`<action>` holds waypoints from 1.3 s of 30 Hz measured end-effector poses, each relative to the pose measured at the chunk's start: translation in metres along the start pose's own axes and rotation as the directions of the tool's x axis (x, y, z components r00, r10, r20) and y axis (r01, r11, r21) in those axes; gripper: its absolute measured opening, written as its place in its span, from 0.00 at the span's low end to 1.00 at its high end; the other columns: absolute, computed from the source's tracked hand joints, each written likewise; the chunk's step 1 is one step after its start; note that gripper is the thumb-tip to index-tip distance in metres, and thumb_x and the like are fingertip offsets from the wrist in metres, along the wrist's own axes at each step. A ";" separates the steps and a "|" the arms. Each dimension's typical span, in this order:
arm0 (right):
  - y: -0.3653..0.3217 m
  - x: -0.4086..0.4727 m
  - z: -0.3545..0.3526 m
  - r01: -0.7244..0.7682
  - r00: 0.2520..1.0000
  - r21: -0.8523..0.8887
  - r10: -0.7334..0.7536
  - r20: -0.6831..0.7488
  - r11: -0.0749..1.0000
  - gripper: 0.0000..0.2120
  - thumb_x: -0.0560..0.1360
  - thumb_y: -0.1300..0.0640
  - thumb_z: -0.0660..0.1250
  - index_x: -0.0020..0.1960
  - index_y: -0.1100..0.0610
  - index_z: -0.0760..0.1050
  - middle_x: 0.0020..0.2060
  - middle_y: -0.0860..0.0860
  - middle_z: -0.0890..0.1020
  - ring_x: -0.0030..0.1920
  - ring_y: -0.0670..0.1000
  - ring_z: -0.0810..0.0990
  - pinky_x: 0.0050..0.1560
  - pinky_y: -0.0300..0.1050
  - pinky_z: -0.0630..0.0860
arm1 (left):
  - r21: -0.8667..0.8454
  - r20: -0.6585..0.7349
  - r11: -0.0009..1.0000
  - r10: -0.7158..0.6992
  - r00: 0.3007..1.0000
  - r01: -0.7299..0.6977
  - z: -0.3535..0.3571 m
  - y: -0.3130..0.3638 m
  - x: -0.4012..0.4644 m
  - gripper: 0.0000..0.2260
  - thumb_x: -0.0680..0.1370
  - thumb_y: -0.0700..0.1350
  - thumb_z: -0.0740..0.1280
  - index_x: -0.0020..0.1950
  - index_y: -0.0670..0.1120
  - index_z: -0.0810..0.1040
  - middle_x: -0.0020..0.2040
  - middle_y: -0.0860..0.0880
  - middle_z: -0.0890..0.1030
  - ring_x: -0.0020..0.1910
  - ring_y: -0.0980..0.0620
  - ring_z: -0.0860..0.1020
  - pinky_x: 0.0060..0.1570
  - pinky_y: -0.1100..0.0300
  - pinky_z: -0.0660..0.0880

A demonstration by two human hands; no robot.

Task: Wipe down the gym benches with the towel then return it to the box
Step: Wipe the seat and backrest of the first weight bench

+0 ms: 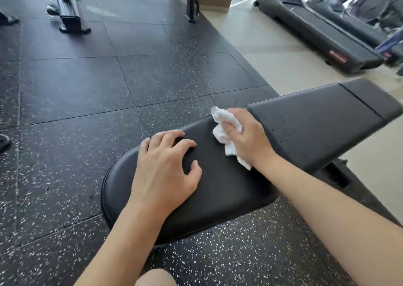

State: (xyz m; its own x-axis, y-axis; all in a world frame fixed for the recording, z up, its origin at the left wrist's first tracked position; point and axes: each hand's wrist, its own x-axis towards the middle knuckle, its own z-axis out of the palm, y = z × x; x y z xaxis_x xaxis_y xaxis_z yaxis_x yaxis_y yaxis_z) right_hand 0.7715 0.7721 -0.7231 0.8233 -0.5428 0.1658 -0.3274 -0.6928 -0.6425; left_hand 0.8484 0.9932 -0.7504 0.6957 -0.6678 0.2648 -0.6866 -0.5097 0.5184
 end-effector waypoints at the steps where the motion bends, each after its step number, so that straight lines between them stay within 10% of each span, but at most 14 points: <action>1: -0.007 0.017 0.005 -0.015 0.999 -0.011 0.015 0.031 1.000 0.11 0.84 0.53 0.67 0.64 0.54 0.79 0.58 0.51 0.82 0.59 0.55 0.81 0.62 0.54 0.76 | -0.006 -0.004 1.000 -0.007 1.000 0.007 -0.001 0.000 0.000 0.18 0.74 0.57 0.66 0.61 0.55 0.83 0.66 0.54 0.79 0.68 0.48 0.73 0.71 0.42 0.67; 9: -0.018 0.079 0.041 -0.015 0.973 -0.307 0.084 0.213 0.952 0.14 0.76 0.41 0.60 0.37 0.48 0.69 0.36 0.46 0.76 0.49 0.58 0.77 0.46 0.50 0.66 | -0.119 -0.132 0.993 -0.022 0.991 0.006 0.002 -0.002 0.001 0.07 0.72 0.51 0.73 0.48 0.52 0.86 0.55 0.57 0.82 0.59 0.51 0.78 0.63 0.49 0.75; 19: -0.082 0.031 0.086 0.309 0.907 -0.221 -0.217 0.361 0.925 0.17 0.82 0.43 0.59 0.37 0.48 0.64 0.39 0.48 0.78 0.48 0.57 0.77 0.48 0.51 0.63 | -0.094 -0.305 0.989 -0.134 0.943 0.111 -0.014 0.013 -0.023 0.10 0.76 0.47 0.66 0.37 0.44 0.79 0.37 0.52 0.80 0.40 0.47 0.77 0.42 0.48 0.76; 28: -0.093 -0.041 0.084 0.589 0.750 -0.001 -0.546 0.373 0.808 0.16 0.82 0.49 0.64 0.67 0.53 0.75 0.63 0.50 0.78 0.64 0.56 0.74 0.63 0.56 0.69 | 0.058 -0.350 0.982 -0.148 0.925 0.179 -0.041 -0.021 -0.109 0.07 0.75 0.41 0.67 0.49 0.46 0.83 0.53 0.53 0.80 0.55 0.47 0.77 0.61 0.54 0.74; 36: 0.025 -0.115 -0.003 0.833 0.517 0.014 -0.788 0.335 0.553 0.18 0.84 0.49 0.65 0.71 0.56 0.75 0.68 0.51 0.77 0.68 0.56 0.75 0.68 0.55 0.71 | 0.084 -0.262 0.993 -0.057 0.963 0.081 -0.027 0.004 -0.117 0.10 0.75 0.42 0.66 0.55 0.48 0.82 0.61 0.54 0.79 0.63 0.50 0.76 0.70 0.64 0.66; 39: 0.080 -0.109 -0.039 0.848 0.502 -0.011 -0.794 0.343 0.530 0.21 0.86 0.49 0.63 0.75 0.57 0.72 0.72 0.53 0.74 0.73 0.58 0.72 0.71 0.61 0.70 | 0.133 -0.146 0.991 0.003 0.989 0.016 -0.012 0.017 -0.111 0.15 0.78 0.46 0.64 0.63 0.48 0.80 0.67 0.52 0.78 0.68 0.49 0.74 0.74 0.53 0.66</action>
State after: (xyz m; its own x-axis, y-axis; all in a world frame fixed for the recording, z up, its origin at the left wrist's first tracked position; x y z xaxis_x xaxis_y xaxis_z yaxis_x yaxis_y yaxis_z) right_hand 0.6372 0.7577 -0.7635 0.8319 0.4407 0.3372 0.5190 -0.8330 -0.1918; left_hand 0.7621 1.0653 -0.7610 0.7168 -0.5832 0.3822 -0.6971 -0.5882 0.4100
